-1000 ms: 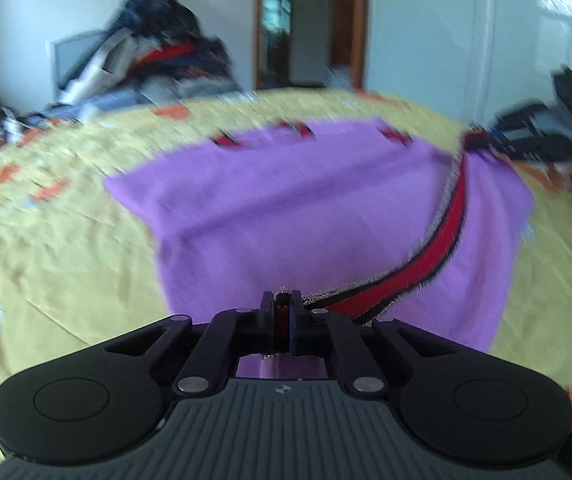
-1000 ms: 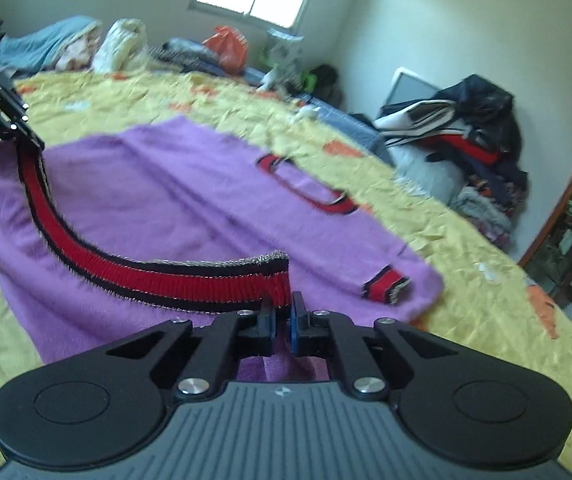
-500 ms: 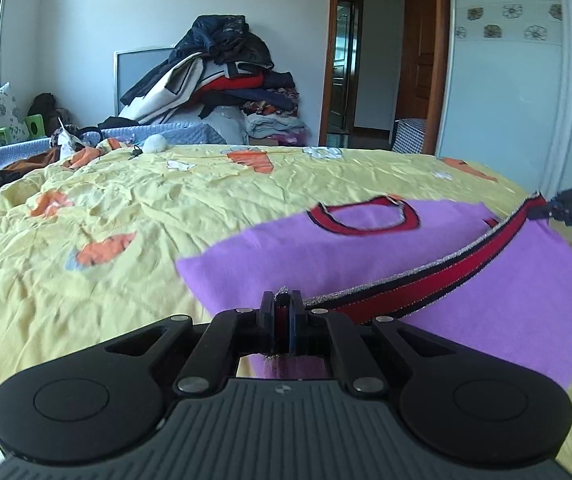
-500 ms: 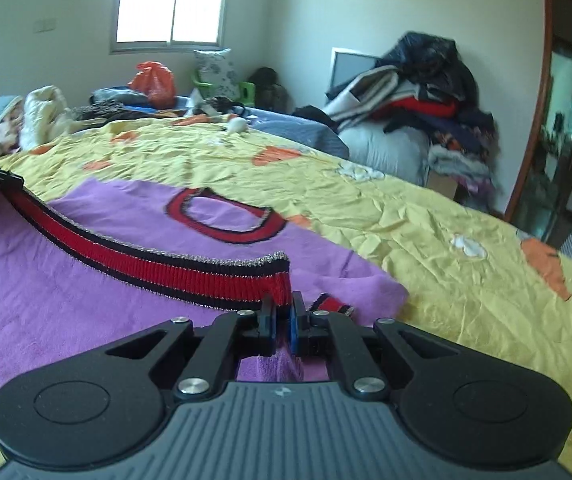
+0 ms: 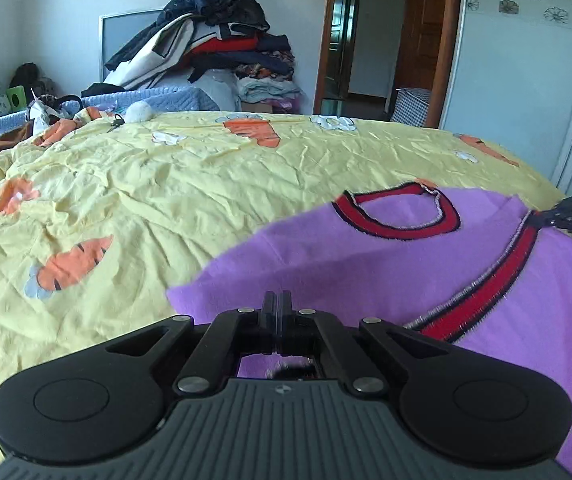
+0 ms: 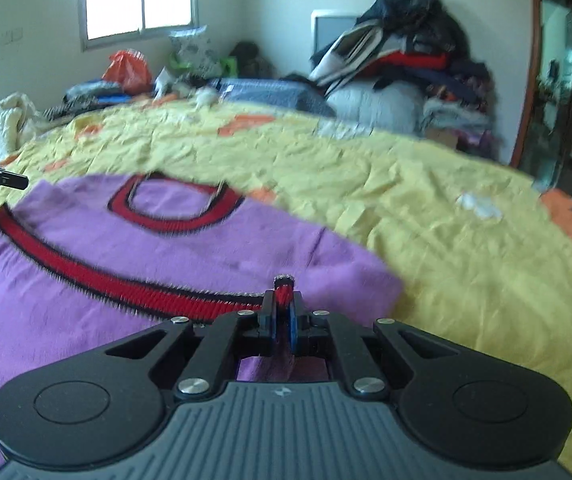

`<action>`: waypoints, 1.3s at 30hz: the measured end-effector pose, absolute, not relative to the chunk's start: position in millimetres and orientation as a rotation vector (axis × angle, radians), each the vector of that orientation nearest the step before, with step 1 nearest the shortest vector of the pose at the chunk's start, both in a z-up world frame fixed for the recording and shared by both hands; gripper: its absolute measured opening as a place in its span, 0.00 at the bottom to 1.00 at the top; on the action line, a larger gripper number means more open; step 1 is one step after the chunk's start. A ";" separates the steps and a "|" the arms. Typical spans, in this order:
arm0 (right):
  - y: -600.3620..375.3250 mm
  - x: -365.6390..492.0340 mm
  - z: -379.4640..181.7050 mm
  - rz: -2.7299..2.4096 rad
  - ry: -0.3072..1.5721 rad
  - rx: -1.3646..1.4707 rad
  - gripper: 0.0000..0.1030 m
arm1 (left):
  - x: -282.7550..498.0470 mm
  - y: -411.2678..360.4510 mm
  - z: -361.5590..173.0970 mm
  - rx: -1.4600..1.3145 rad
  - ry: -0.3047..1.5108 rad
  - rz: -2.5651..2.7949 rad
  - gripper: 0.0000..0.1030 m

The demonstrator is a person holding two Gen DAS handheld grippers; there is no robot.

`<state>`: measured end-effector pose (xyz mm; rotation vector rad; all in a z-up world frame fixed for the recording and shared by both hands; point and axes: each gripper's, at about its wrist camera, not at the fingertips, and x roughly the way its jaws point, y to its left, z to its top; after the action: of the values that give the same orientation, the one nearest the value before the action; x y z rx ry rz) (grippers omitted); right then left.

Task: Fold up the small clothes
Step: 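Carry the hem over the body toward the collar with both grippers, then lay the hem beside the collar and open both grippers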

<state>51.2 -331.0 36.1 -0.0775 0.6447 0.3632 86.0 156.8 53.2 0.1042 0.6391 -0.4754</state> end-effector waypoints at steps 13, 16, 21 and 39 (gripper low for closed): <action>-336.7 55.8 35.7 0.438 0.687 0.013 0.44 | 62.9 169.2 42.3 0.063 0.720 -0.557 0.56; -334.9 52.8 35.7 0.462 0.665 0.011 0.61 | 59.7 166.2 36.5 0.070 0.722 -0.556 0.30; -330.2 49.4 36.0 0.487 0.664 -0.010 0.61 | 55.1 161.8 35.7 0.075 0.704 -0.549 0.10; -319.2 26.7 78.8 0.422 0.476 -0.136 0.05 | 55.6 142.9 80.5 0.155 0.501 -0.436 0.10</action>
<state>26.7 -319.2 78.8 -0.1359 0.4765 0.4221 55.6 142.9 80.5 0.1553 0.5008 -0.4365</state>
